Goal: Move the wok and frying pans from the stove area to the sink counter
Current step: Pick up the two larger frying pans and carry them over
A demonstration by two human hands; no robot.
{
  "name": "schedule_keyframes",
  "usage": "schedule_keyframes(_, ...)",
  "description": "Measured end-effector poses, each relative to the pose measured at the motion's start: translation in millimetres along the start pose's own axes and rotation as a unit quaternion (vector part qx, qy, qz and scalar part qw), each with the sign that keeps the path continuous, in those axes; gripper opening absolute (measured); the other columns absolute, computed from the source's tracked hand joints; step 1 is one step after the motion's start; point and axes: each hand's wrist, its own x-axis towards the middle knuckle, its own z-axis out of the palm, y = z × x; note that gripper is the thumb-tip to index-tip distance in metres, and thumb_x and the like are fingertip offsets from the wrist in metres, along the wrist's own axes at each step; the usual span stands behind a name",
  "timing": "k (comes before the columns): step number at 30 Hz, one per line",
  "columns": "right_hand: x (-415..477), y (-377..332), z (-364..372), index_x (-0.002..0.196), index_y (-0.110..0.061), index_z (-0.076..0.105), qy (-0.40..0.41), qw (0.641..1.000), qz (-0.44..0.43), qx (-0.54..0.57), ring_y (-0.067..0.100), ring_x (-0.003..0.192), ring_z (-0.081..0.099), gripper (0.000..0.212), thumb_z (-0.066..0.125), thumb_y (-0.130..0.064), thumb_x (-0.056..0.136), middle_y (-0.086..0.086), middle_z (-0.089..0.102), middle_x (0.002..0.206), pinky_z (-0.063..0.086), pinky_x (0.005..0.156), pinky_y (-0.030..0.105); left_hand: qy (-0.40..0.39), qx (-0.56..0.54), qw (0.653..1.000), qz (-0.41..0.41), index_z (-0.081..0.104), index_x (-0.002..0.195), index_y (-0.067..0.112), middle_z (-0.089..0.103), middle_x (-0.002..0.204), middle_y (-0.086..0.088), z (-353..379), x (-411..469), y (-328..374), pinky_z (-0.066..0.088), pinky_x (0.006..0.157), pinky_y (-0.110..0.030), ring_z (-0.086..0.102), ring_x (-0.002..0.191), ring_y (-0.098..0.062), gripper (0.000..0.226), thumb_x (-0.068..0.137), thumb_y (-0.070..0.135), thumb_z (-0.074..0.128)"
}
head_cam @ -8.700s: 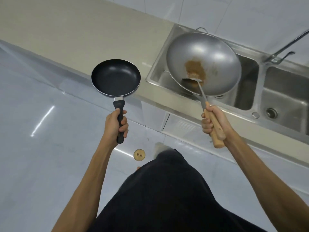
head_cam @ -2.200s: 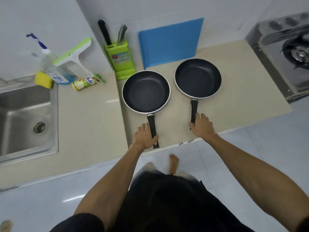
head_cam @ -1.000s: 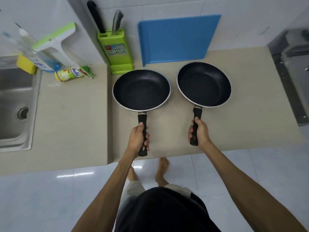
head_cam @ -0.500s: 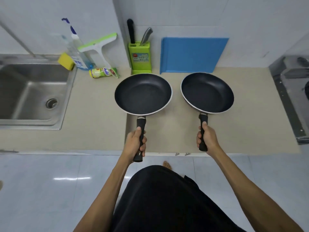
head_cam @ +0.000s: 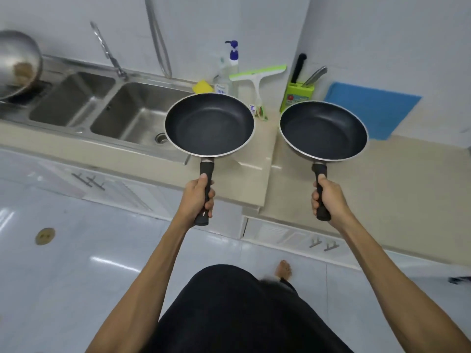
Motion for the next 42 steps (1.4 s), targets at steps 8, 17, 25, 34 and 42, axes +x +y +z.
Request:
schedule_keyframes(8,-48,-14,142,0.087,-0.013,0.052,-0.094,0.993,-0.036,-0.057,0.017,0.032,0.043,0.034,0.044,-0.042,0.104,-0.002,0.049,0.046,0.038,0.035,0.025,0.101,-0.032,0.994,0.031,0.055,0.097,0.008,0.050,0.053,0.005,-144,-34,18,0.040,0.033,-0.025,0.038,0.035,-0.011,0.035,0.105,0.039,0.040)
schedule_keyframes(17,-58,-40,303,0.090,-0.012,0.052,-0.214,0.966,-0.064,-0.132,0.016,0.033,0.042,0.034,0.045,-0.042,0.105,-0.003,0.047,0.046,0.039,0.035,0.025,0.218,-0.088,0.971,0.043,0.055,0.096,0.007,0.050,0.052,0.005,-285,-48,32,0.041,0.033,-0.024,0.038,0.035,-0.011,0.034,0.105,0.036,0.039)
schedule_keyframes(25,-39,-54,480,0.090,-0.013,0.054,-0.298,0.936,-0.051,-0.179,0.016,0.035,0.043,0.035,0.046,-0.044,0.103,-0.002,0.048,0.049,0.037,0.035,0.024,0.298,-0.124,0.946,0.035,0.056,0.098,0.008,0.051,0.053,0.006,-426,-19,41,0.041,0.033,-0.026,0.039,0.037,-0.011,0.038,0.103,0.042,0.041)
schedule_keyframes(34,-28,-111,673,0.085,-0.014,0.053,-0.359,0.904,-0.064,-0.223,0.015,0.034,0.043,0.035,0.046,-0.043,0.104,-0.003,0.047,0.048,0.037,0.035,0.023,0.380,-0.153,0.912,0.029,0.056,0.096,0.006,0.049,0.053,0.005,-566,33,91,0.042,0.033,-0.026,0.039,0.036,-0.010,0.037,0.104,0.039,0.041)
schedule_keyframes(42,-21,-154,824,0.073,-0.015,0.052,-0.395,0.875,-0.102,-0.261,0.016,0.034,0.044,0.042,0.048,-0.046,0.101,-0.001,0.048,0.049,0.038,0.035,0.025,0.408,-0.175,0.895,0.045,0.057,0.100,0.006,0.051,0.053,0.005,-682,70,122,0.041,0.035,-0.026,0.039,0.037,-0.011,0.039,0.102,0.042,0.042)
